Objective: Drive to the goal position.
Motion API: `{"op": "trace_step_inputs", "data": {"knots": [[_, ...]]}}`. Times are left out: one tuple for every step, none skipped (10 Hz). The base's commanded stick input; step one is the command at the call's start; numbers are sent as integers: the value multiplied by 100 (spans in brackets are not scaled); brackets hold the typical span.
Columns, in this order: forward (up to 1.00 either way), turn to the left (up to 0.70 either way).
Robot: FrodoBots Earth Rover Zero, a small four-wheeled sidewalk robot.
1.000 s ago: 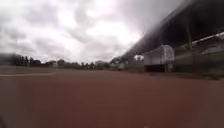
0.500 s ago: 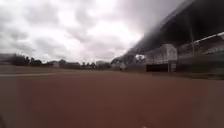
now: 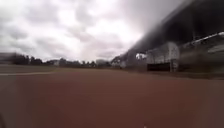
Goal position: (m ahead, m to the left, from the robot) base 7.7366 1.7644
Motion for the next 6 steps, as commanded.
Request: {"op": "trace_step_inputs", "data": {"knots": [[70,0],[70,0],[70,0],[70,0],[70,0],[70,0]]}}
